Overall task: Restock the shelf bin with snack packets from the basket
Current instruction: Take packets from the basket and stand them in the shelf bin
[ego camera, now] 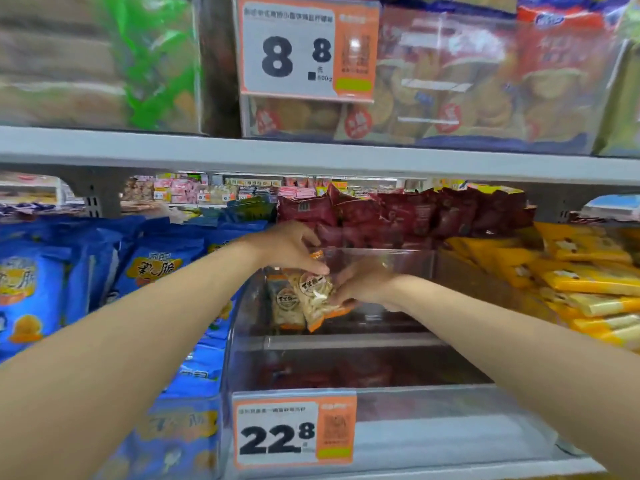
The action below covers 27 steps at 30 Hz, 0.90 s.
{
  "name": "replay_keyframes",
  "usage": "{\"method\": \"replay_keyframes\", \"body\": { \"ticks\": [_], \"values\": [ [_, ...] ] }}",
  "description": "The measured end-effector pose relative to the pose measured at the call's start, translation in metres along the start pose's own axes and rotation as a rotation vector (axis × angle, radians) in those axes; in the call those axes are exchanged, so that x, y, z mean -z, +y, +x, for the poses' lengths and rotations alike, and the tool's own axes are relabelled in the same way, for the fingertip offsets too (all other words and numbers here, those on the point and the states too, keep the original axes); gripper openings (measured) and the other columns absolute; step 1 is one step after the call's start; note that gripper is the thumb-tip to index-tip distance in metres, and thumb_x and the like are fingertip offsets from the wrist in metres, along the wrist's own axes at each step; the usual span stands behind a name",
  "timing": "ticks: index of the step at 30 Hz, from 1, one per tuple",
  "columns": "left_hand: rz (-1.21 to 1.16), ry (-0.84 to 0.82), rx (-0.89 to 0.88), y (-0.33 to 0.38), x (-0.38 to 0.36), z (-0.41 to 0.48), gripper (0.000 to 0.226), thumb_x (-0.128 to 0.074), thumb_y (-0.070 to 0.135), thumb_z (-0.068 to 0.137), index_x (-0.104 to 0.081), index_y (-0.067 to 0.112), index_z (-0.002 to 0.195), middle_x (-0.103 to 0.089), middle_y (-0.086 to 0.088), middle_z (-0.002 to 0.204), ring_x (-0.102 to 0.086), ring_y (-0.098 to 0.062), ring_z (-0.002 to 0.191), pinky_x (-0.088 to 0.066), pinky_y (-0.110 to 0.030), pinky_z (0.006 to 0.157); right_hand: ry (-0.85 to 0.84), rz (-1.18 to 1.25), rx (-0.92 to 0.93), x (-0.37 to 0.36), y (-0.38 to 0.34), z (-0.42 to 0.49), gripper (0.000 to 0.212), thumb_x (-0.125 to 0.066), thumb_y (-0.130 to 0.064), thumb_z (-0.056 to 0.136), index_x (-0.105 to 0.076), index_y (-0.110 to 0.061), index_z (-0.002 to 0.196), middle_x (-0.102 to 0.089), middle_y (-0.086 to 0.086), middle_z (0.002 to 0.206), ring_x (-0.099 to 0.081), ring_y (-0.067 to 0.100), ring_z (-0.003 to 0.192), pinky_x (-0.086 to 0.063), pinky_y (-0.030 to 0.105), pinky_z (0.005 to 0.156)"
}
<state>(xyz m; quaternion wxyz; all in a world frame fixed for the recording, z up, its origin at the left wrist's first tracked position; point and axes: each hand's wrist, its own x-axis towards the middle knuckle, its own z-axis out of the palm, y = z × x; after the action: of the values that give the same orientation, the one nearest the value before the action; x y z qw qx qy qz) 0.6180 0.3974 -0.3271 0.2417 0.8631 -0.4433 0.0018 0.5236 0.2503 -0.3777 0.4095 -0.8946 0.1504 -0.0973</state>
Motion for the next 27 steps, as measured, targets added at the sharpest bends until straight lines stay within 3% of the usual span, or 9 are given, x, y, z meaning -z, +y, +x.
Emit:
{"method": "replay_keyframes", "body": {
  "ticks": [4, 6, 9, 13, 16, 20, 22, 25, 27],
  "values": [
    [0.228, 0.017, 0.022, -0.013, -0.006, 0.011, 0.048, -0.08, 0.018, 0.076, -0.064, 0.012, 0.121, -0.062, -0.004, 0.119, -0.058, -0.017, 0.106, -0.045, -0.025, 0.085, -0.123, 0.164, -0.112, -0.023, 0.0, 0.017, 0.013, -0.07, 0.008, 0.082, -0.06, -0.001, 0.082, -0.067, 0.013, 0.08, -0.066, 0.017, 0.069, -0.06, 0.03, 0.071],
    [0.319, -0.005, 0.017, -0.015, -0.012, 0.015, 0.035, -0.072, 0.004, 0.08, -0.07, 0.015, 0.113, -0.065, -0.005, 0.118, -0.058, -0.015, 0.098, -0.045, -0.026, 0.08, -0.152, 0.173, -0.125, -0.039, 0.002, 0.025, 0.019, -0.068, 0.011, 0.082, -0.063, 0.003, 0.098, -0.07, 0.018, 0.097, -0.069, 0.021, 0.076, -0.061, 0.031, 0.071],
    [0.446, -0.079, 0.043, -0.018, -0.016, 0.017, 0.03, -0.069, -0.002, 0.082, -0.071, 0.011, 0.109, -0.067, -0.008, 0.114, -0.062, -0.021, 0.099, -0.044, -0.026, 0.076, -0.119, 0.064, -0.119, -0.063, 0.009, 0.037, 0.038, -0.069, 0.009, 0.082, -0.06, 0.001, 0.118, -0.067, 0.019, 0.115, -0.069, 0.03, 0.095, -0.06, 0.037, 0.077],
    [0.502, -0.098, 0.119, -0.01, -0.013, 0.019, 0.02, -0.063, -0.003, 0.084, -0.071, 0.001, 0.102, -0.068, -0.016, 0.11, -0.064, -0.031, 0.102, -0.05, -0.033, 0.083, -0.063, -0.144, -0.012, -0.08, 0.014, 0.05, 0.032, -0.068, -0.007, 0.085, -0.063, -0.01, 0.116, -0.066, 0.01, 0.118, -0.065, 0.029, 0.104, -0.056, 0.039, 0.088],
    [0.5, -0.069, 0.187, -0.005, -0.014, 0.019, 0.021, -0.061, -0.001, 0.084, -0.072, 0.001, 0.102, -0.069, -0.014, 0.109, -0.065, -0.03, 0.102, -0.051, -0.035, 0.087, -0.01, -0.224, 0.048, -0.079, 0.014, 0.046, 0.032, -0.07, -0.017, 0.084, -0.066, -0.013, 0.116, -0.067, 0.002, 0.116, -0.061, 0.017, 0.104, -0.047, 0.025, 0.086],
    [0.546, -0.055, 0.141, -0.004, -0.015, 0.017, 0.022, -0.061, -0.001, 0.084, -0.071, 0.006, 0.103, -0.07, -0.01, 0.105, -0.066, -0.024, 0.096, -0.052, -0.032, 0.084, -0.032, -0.151, 0.011, -0.076, 0.017, 0.043, 0.011, -0.068, -0.019, 0.086, -0.065, -0.012, 0.094, -0.068, 0.011, 0.109, -0.062, 0.022, 0.095, -0.043, 0.017, 0.065],
    [0.521, -0.04, 0.154, -0.004, -0.015, 0.018, 0.022, -0.06, 0.0, 0.086, -0.071, 0.004, 0.105, -0.069, -0.012, 0.107, -0.066, -0.026, 0.097, -0.051, -0.033, 0.085, -0.06, -0.146, -0.037, -0.079, 0.02, 0.051, 0.021, -0.067, -0.014, 0.087, -0.054, -0.019, 0.071, -0.07, 0.002, 0.083, -0.063, 0.01, 0.077, -0.047, 0.013, 0.058],
    [0.494, -0.041, 0.18, -0.005, -0.016, 0.02, 0.023, -0.054, 0.004, 0.092, -0.067, -0.002, 0.11, -0.067, -0.016, 0.112, -0.063, -0.029, 0.105, -0.048, -0.034, 0.088, -0.088, 0.045, -0.134, -0.086, 0.024, 0.064, 0.015, -0.073, -0.005, 0.082, -0.062, -0.011, 0.09, -0.074, 0.005, 0.094, -0.071, 0.016, 0.089, -0.06, 0.036, 0.08],
    [0.586, -0.045, 0.105, -0.008, -0.017, 0.022, 0.026, -0.049, 0.01, 0.096, -0.063, -0.003, 0.113, -0.064, -0.019, 0.118, -0.06, -0.032, 0.11, -0.046, -0.036, 0.089, -0.059, 0.185, -0.193, -0.086, 0.025, 0.062, 0.023, -0.074, 0.003, 0.08, -0.063, -0.005, 0.098, -0.071, 0.011, 0.104, -0.07, 0.025, 0.095, -0.06, 0.04, 0.079]
  ]
}}
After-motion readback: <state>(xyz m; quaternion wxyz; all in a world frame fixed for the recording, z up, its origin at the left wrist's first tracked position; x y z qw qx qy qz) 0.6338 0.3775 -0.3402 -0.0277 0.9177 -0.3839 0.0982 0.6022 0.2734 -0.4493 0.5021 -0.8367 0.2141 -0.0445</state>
